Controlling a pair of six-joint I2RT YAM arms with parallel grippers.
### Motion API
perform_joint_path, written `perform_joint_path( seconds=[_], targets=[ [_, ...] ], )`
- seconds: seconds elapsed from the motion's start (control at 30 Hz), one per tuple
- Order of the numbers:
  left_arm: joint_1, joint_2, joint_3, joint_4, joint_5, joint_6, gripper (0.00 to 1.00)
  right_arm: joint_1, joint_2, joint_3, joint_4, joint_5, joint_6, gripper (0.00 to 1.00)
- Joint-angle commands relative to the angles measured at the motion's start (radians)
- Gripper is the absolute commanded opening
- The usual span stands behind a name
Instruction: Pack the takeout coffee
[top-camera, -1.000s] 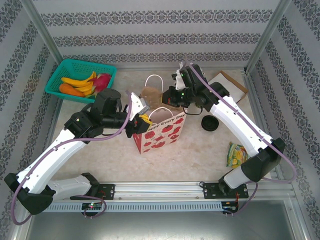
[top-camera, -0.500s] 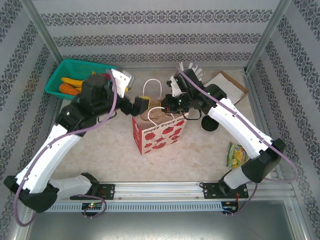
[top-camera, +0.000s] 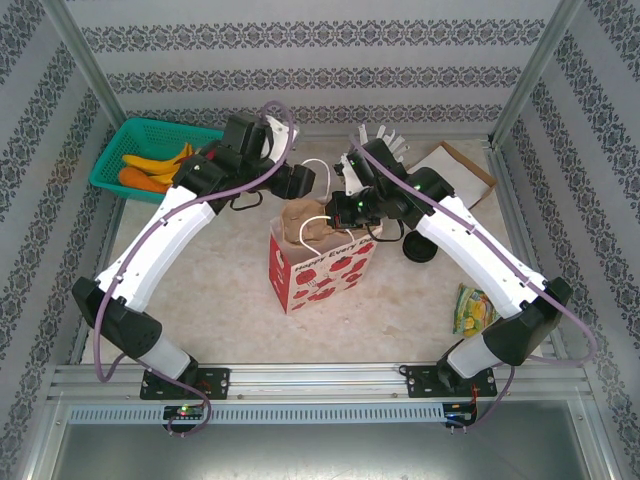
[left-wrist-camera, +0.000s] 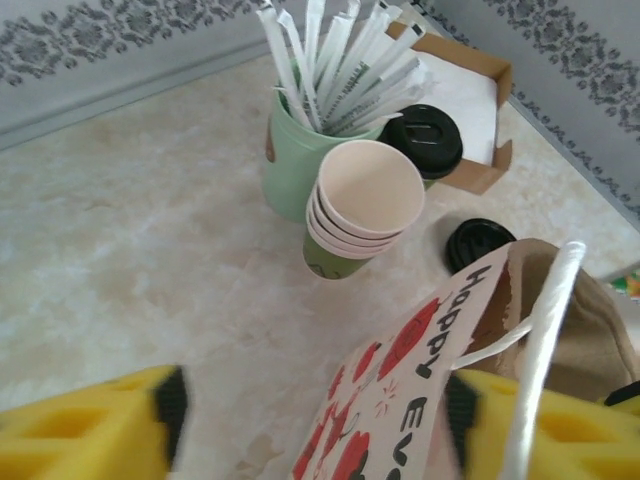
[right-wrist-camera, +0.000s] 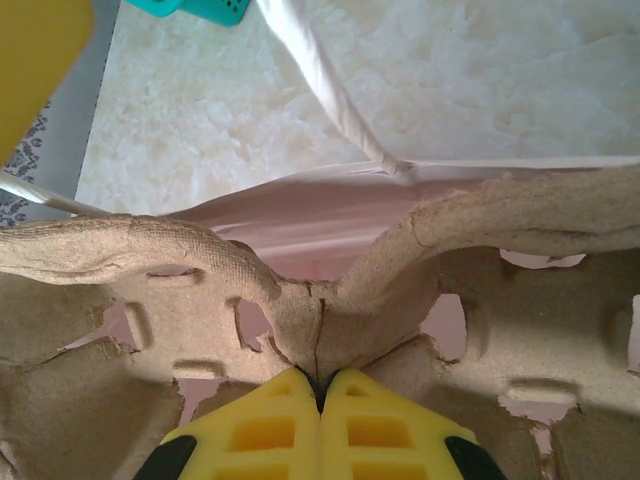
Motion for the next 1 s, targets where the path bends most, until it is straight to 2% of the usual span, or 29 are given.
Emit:
perform_joint_path(
  seconds=[0.0, 0.2, 0.6, 0.83, 0.97],
  targets=[
    [0.006, 0.012, 0.053, -0.039, 0.035, 0.007, 0.45, 0.02, 0.024, 0.032, -0.059, 0.031, -0.014, 0.0],
    [0.007, 0.012, 0.049, -0.033, 0.02, -0.016, 0.0, 0.053, 0.085, 0.081, -0.141, 0.062, -0.047, 0.0],
    [0.007, 0.002, 0.019, -0.013, -0.027, -0.058, 0.0, 0.089, 0.213, 0.178, -0.278, 0.117, -0.056, 0.0],
    [0.009, -0.012, -0.003, 0.013, -0.06, -0.111, 0.0, 0.146, 0.238, 0.216, -0.232, -0.005, -0.08, 0.0],
    [0.009, -0.016, -0.02, 0.029, -0.063, -0.135, 0.0, 0.153, 0.225, 0.232, -0.211, -0.023, -0.067, 0.0]
  ],
)
